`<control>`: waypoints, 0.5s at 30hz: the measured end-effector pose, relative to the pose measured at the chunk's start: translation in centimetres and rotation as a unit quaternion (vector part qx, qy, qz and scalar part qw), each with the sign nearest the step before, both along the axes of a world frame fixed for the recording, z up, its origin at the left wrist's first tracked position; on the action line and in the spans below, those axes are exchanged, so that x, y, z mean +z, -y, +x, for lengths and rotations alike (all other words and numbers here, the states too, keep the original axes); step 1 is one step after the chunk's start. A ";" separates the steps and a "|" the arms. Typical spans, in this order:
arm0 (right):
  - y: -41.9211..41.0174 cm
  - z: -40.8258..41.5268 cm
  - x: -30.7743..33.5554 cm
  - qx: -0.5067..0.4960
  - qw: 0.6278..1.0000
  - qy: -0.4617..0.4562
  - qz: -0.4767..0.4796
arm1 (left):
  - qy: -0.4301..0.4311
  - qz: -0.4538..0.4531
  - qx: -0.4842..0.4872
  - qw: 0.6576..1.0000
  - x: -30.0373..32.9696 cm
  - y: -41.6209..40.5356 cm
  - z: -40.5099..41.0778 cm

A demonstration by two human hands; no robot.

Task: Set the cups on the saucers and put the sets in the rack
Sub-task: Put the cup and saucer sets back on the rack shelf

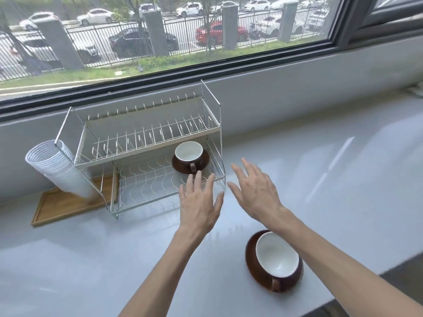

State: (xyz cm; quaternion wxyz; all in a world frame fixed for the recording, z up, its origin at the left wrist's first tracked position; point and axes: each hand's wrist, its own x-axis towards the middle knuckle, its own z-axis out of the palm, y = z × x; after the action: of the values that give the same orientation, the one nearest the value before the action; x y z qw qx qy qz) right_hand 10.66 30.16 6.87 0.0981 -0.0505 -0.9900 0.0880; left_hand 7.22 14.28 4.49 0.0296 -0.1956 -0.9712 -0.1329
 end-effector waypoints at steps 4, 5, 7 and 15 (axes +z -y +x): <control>-1.6 4.3 -2.2 -0.050 0.998 -0.036 -0.034 | -0.011 0.037 -0.008 0.999 -1.9 -0.9 3.3; -2.0 5.3 -2.8 -0.063 0.996 -0.032 -0.047 | -0.004 0.047 -0.010 0.999 -2.4 -1.1 4.1; -2.7 7.3 -4.0 -0.090 0.993 -0.016 -0.077 | 0.014 0.065 -0.010 0.998 -3.5 -1.5 5.7; -4.5 13.3 -7.3 -0.184 0.959 0.049 -0.209 | 0.148 0.137 -0.011 0.979 -6.5 -3.6 9.8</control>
State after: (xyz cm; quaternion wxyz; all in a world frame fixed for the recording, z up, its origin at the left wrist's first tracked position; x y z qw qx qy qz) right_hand 23.94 34.68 -0.45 0.0512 -0.2555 -0.9268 0.2705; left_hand 16.98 17.92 -2.03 -0.0890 -0.1785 -0.9351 -0.2929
